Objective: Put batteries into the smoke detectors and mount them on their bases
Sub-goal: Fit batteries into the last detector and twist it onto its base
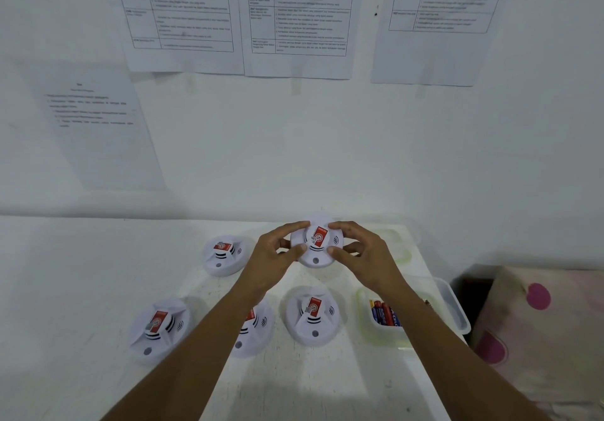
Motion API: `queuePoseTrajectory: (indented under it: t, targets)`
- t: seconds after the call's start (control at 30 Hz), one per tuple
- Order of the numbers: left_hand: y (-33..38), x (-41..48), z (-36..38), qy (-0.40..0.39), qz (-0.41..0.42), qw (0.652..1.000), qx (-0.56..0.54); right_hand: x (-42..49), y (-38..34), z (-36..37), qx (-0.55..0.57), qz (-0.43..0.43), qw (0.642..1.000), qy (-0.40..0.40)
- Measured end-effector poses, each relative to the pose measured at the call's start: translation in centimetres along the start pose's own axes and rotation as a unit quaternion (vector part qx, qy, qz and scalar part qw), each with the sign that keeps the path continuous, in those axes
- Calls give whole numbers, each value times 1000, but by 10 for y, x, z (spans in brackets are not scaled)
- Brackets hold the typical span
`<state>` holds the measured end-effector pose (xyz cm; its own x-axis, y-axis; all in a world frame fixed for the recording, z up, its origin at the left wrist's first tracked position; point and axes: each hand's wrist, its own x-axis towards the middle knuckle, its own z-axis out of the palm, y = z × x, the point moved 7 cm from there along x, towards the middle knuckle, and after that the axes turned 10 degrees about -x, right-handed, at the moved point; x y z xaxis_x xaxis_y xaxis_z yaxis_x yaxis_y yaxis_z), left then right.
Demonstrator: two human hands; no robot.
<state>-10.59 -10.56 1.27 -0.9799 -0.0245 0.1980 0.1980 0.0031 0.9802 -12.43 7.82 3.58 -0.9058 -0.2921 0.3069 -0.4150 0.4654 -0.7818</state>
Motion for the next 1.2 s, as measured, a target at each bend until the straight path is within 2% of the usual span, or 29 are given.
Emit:
queuePoseTrajectory:
  t: [1.2]
  targets:
    - [-14,17,-7,6,13,1000,21,20,19,14,-6,21,1000,-12]
